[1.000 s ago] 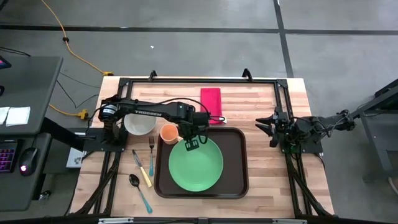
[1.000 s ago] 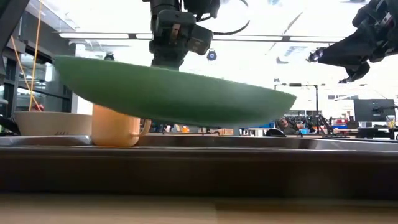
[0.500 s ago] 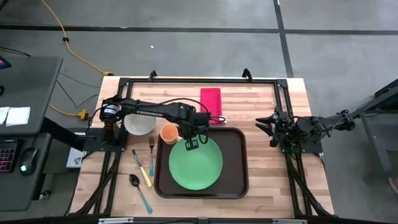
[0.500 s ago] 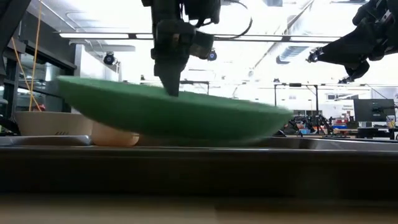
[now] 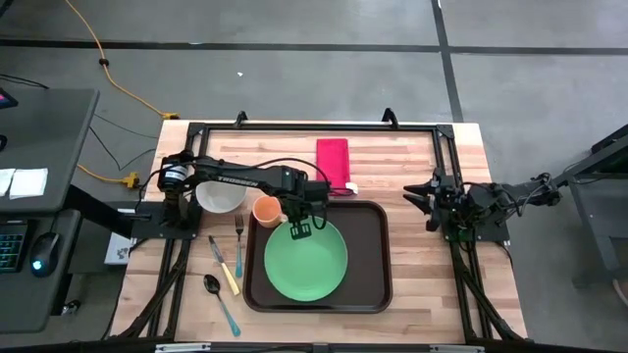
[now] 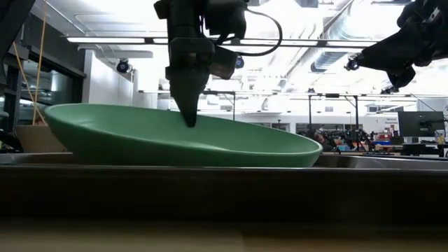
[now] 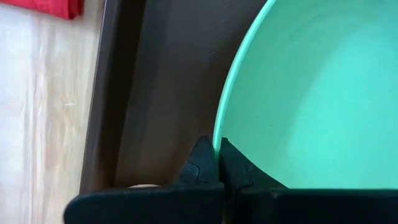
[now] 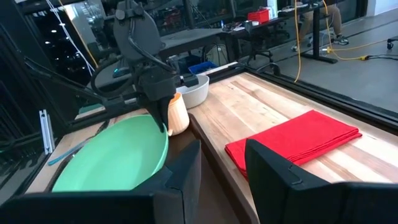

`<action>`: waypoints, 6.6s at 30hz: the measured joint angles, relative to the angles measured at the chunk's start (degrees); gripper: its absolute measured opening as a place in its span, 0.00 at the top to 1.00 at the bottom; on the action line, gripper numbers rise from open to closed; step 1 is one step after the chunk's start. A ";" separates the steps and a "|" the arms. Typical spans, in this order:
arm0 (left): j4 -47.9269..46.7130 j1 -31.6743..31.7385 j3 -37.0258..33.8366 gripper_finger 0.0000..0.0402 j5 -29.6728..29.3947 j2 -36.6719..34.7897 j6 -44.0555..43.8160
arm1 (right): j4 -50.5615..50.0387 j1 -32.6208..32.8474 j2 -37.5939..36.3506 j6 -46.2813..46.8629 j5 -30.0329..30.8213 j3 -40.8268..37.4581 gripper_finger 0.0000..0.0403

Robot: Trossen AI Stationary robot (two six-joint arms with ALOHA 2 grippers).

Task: Set up tray
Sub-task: Put the green plate on the black serving tray to the bottom right of the orange mug, then put the gray bowl on the green plate

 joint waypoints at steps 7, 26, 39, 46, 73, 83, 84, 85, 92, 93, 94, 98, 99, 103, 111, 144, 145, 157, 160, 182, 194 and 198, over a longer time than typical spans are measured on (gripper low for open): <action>1.44 0.00 0.00 0.97 0.16 0.00 -0.02 | 0.67 0.00 0.00 0.00 0.00 0.00 0.74; 1.99 0.00 -0.02 0.97 1.38 0.00 -0.02 | 0.65 0.00 0.00 -0.20 0.00 0.00 0.74; 3.27 0.01 -0.14 0.97 1.05 1.83 -0.10 | 0.63 0.00 0.00 -0.22 0.00 0.00 0.74; 3.44 -0.08 -0.04 0.97 2.11 3.35 -0.13 | 0.65 0.00 0.02 -0.37 0.02 0.00 0.74; 3.21 -0.50 -0.02 0.94 2.92 3.82 0.46 | 0.65 0.00 0.03 -0.44 0.02 0.00 0.74; 3.23 -0.50 -0.02 0.91 3.10 3.82 0.42 | 0.65 -0.01 0.02 -0.44 0.02 0.00 0.74; 3.29 -0.50 -0.02 0.90 3.17 3.82 0.42 | 0.63 -0.02 0.04 -0.44 0.02 0.00 0.74; 3.39 -0.50 -0.04 0.89 3.30 3.82 0.35 | 0.63 0.00 0.04 -0.44 0.02 0.00 0.74; 3.48 -0.50 -0.04 0.81 3.76 3.82 0.00 | 0.63 0.00 0.04 -0.44 0.00 0.00 0.74; 3.48 -0.48 -0.04 0.81 3.78 3.82 -0.01 | 0.63 -0.01 0.04 -0.44 0.02 0.00 0.74; 3.48 -0.50 -0.04 0.81 3.79 3.82 0.00 | 0.63 0.00 0.04 -0.44 0.01 0.00 0.74; 3.48 -0.50 -0.04 0.80 4.16 3.82 -0.04 | 0.63 0.00 0.04 -0.44 0.02 0.00 0.74; 3.48 -0.50 -0.04 0.80 4.16 3.82 -0.06 | 0.62 0.00 0.04 -0.44 0.02 0.00 0.74; 3.50 -0.49 -0.04 0.80 4.16 3.82 -0.31 | 0.62 0.00 0.04 -0.44 0.02 0.00 0.74; 3.70 -0.48 -0.04 0.80 4.16 3.82 -0.46 | 0.60 0.00 0.04 -0.44 0.00 0.00 0.74; -25.90 -1.66 28.96 0.80 -11.65 3.79 6.44 | 0.22 -0.02 0.04 -0.44 -0.86 0.00 0.74; -27.07 -1.90 29.90 0.80 -12.27 3.78 6.42 | 0.15 0.00 0.04 -0.44 -0.89 0.00 0.74; -34.01 -4.13 33.92 0.80 -15.02 1.50 4.26 | -0.67 0.00 0.04 -0.44 -1.09 0.00 0.74; -33.95 -4.13 33.87 0.80 -15.00 0.19 3.65 | -1.06 0.00 0.02 -0.46 -1.07 0.00 0.74; -33.95 -4.11 33.83 0.80 -15.05 -7.48 6.44 | -1.32 -0.01 0.04 -0.46 -1.07 0.00 0.74; -33.94 -4.11 33.79 0.80 -13.28 -7.87 13.91 | -1.32 0.00 0.04 -0.46 -1.07 0.00 0.74; -33.94 -4.11 33.79 0.80 -12.34 -7.85 18.22 | -1.32 -0.01 0.04 -0.46 -1.07 0.00 0.74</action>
